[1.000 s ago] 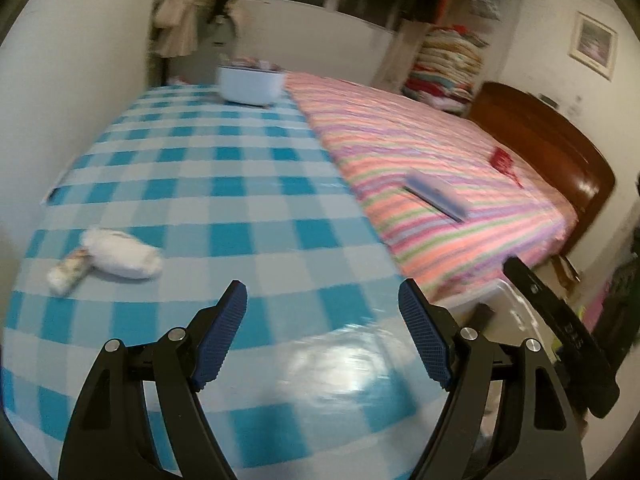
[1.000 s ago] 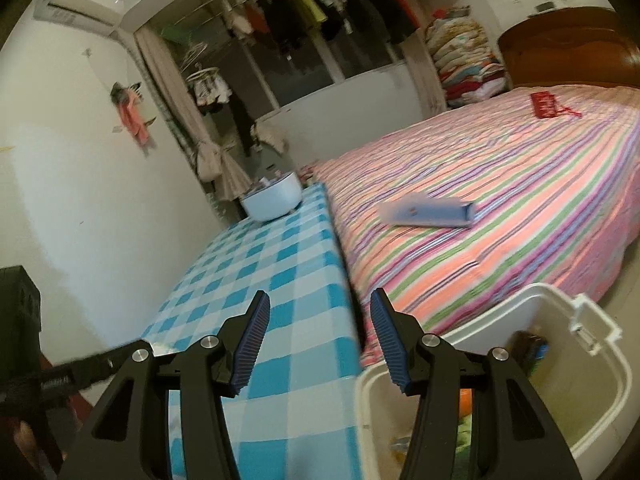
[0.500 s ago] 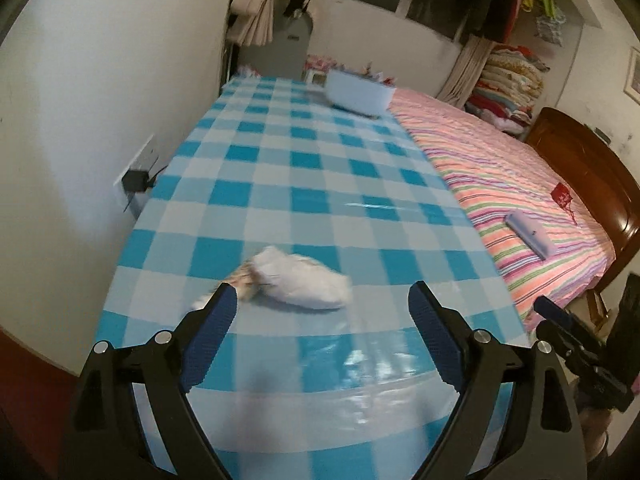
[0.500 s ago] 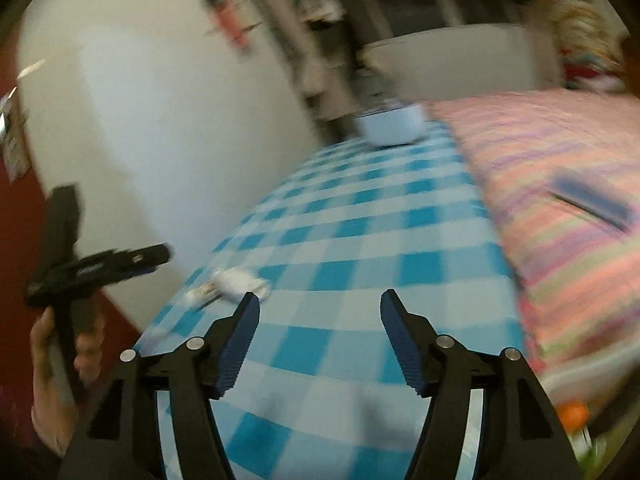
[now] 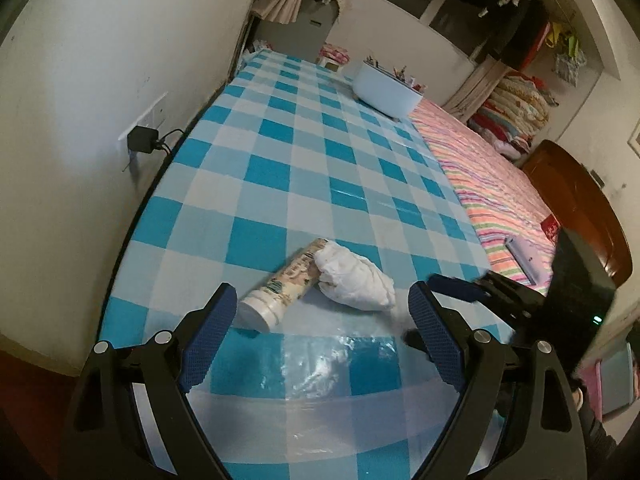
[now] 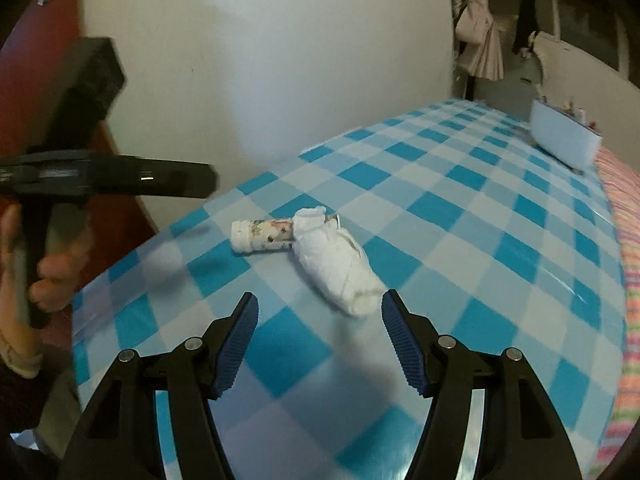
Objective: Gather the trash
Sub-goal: 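Move both tools back to the table toward the tissue and can, then grasp the white tissue with the right tool and lift it, then grasp the white-capped can with the left tool while the right tool holds the tissue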
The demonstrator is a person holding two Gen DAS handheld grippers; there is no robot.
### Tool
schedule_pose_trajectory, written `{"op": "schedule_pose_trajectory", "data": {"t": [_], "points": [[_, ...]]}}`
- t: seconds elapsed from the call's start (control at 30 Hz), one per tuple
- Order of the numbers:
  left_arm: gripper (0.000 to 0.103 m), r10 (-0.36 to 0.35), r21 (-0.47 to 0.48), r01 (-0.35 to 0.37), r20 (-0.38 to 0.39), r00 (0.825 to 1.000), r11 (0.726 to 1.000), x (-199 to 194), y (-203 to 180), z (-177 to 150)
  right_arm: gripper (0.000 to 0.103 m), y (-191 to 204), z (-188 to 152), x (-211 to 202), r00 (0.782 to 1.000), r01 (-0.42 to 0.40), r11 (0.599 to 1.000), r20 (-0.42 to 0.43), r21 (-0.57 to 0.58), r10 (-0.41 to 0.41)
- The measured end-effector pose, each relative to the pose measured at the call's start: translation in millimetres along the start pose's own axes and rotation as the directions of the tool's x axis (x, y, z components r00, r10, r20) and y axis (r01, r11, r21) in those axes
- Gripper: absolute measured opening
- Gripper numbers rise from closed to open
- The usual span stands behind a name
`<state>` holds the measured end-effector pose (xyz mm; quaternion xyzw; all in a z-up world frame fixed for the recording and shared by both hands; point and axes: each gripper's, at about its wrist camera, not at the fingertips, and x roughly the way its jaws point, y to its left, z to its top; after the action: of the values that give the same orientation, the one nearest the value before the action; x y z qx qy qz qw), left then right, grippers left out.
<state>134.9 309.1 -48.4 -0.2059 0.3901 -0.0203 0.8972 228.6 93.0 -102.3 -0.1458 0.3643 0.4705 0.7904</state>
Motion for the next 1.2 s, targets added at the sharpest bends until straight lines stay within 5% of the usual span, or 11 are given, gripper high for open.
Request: {"op": "schedule_pose_trajectory", "data": {"t": [0.37,0.47,0.7,0.87,1.0,1.2], "points": [[0.086,0.01,-0.018,-0.011,-0.011,1.0,1.0,9,12,15,0.062,5,22,73,0.986,0.034,0.993,-0.156,-0.117,-0.052],[0.086,0.03,-0.007,-0.03,-0.026,0.999,1.0,19,14,18,0.03,0,19,73,0.985,0.031,0.996,-0.168,-0.083,-0.045],[0.086,0.092,0.025,-0.09,-0.095,0.991,0.996,47,18,16,0.025,-17,-2,33,0.995,0.022,0.998,-0.098,0.064,-0.016],[0.086,0.13,0.101,-0.117,-0.135,0.982,0.988,65,6,10,0.025,-30,-33,-26,1.0,-0.02,0.971,0.026,0.238,0.014],[0.086,0.188,0.224,-0.149,-0.161,0.969,0.963,80,-18,0,0.025,-35,-53,-51,0.997,-0.041,0.946,0.073,0.321,0.019],[0.086,0.286,0.439,-0.192,-0.16,0.945,0.878,95,-58,-25,0.025,-45,-76,-82,0.992,-0.051,0.915,0.127,0.401,0.0]]}}
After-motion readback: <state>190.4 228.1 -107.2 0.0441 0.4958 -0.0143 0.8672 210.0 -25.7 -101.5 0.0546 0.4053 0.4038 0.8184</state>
